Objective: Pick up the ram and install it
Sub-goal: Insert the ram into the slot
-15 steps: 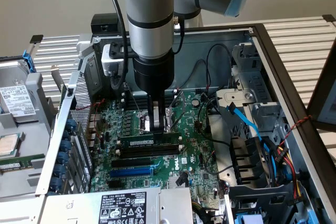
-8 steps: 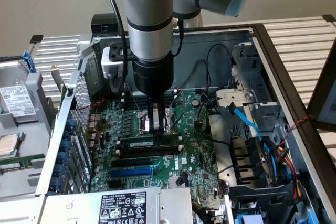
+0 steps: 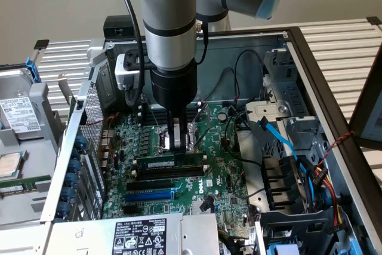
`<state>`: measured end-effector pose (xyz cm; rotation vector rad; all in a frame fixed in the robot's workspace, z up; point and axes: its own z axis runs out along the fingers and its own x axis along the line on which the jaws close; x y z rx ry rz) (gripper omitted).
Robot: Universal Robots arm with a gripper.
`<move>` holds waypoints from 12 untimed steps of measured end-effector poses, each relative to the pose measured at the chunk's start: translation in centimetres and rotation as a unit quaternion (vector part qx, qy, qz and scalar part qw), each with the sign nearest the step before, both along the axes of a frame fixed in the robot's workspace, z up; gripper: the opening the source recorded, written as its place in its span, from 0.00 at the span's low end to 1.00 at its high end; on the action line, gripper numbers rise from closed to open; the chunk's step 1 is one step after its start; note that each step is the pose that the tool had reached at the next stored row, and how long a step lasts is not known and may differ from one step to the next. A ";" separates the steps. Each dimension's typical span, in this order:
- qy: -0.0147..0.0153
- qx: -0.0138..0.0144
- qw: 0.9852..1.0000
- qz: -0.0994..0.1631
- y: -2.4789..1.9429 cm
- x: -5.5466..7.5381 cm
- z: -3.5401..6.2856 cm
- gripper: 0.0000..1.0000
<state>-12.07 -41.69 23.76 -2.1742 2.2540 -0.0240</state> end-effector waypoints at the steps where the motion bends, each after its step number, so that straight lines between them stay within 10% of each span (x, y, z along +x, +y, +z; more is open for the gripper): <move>1: 0.000 0.000 1.000 0.000 0.00 0.0 0.00 0.13; 12: -0.001 0.000 1.000 0.000 -0.01 -0.2 -0.05 0.13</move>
